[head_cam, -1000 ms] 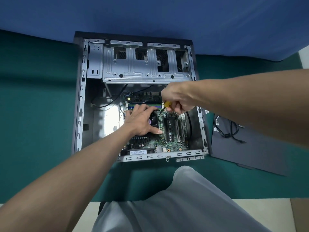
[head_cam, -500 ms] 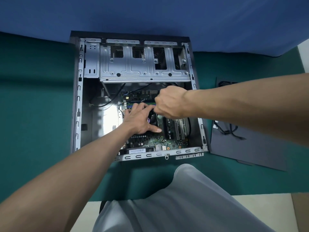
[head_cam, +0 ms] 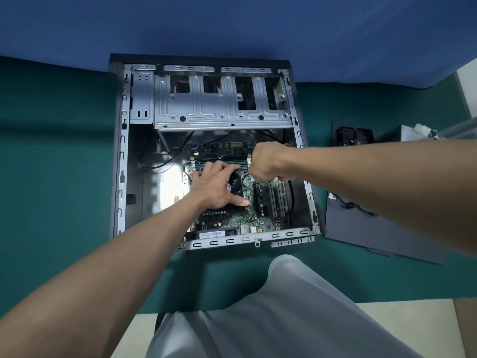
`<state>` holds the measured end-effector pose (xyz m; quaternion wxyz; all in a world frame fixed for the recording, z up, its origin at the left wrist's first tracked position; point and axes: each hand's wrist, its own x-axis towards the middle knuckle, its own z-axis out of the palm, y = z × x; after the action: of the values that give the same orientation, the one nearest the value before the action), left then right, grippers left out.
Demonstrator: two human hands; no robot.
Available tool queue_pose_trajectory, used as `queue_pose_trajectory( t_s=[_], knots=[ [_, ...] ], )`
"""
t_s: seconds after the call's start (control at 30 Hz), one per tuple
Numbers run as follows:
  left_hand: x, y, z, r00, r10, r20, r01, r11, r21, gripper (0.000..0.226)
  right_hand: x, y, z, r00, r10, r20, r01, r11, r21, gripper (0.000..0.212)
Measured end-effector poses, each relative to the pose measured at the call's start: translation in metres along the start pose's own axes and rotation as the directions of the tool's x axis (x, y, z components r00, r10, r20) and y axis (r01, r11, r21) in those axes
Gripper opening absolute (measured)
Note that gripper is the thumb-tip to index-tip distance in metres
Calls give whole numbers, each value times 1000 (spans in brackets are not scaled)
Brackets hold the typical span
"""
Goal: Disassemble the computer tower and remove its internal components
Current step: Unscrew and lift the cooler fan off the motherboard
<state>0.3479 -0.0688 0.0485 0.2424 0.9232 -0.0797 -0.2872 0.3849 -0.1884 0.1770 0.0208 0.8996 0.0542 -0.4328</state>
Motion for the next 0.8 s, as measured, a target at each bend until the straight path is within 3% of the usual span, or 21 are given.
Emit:
queue_pose_trajectory(
  t_s=[0.07,0.13,0.17,0.2,0.23,0.27,0.33,0.4,0.43,0.5,0.57,0.63,0.7,0.77,0.8],
  knots=[
    [1,-1,1,1000,-1,1,1,1000,-1,100,-4,5,1,976,-186,-114,133,922,-363,26],
    [0,-1,1,1000,-6,0,6,1000,8,97,-8,8,-1,901,-426,-77,237,633,-737,24],
    [0,-2,1,1000,-7,-2,7,1000,10,95,-8,9,-2,857,-515,-11,263,457,-850,25],
    [1,-2,2,1000,-9,-5,9,1000,12,94,-8,8,-2,828,-560,33,279,362,-890,26],
    [1,-2,2,1000,-9,-7,9,1000,17,93,-8,6,-3,813,-581,39,286,340,-896,23],
    [1,-2,2,1000,-9,-9,9,1000,22,94,-8,2,-4,812,-583,5,294,403,-867,17],
    [0,-2,2,1000,-13,-12,13,1000,17,95,-6,-3,-7,840,-530,-116,326,663,-673,10],
    [0,-3,2,1000,-8,-21,8,1000,13,96,-4,-6,-5,902,-375,-212,311,907,-283,26],
    [0,-3,2,1000,-7,-20,7,1000,11,98,-2,-8,-5,931,-264,-250,258,964,-60,28],
    [0,-3,2,1000,-7,-12,7,1000,9,101,2,-12,-5,959,-7,-283,86,960,267,25],
    [0,-2,2,1000,-8,-5,8,1000,1,102,5,-12,-11,977,171,-127,-98,890,445,20],
    [0,-2,1,1000,-8,0,8,1000,-7,102,5,-9,-18,986,145,79,-165,872,462,19],
    [0,-2,1,1000,-6,-6,6,1000,-5,101,7,-3,-24,997,-5,71,-21,931,363,21],
    [0,-2,1,1000,-8,-1,8,1000,0,101,1,-3,-23,990,-128,-59,129,991,23,26],
    [0,-2,1,1000,-10,0,10,1000,3,100,-3,-3,-21,977,-187,-101,162,963,-214,22]
  ],
)
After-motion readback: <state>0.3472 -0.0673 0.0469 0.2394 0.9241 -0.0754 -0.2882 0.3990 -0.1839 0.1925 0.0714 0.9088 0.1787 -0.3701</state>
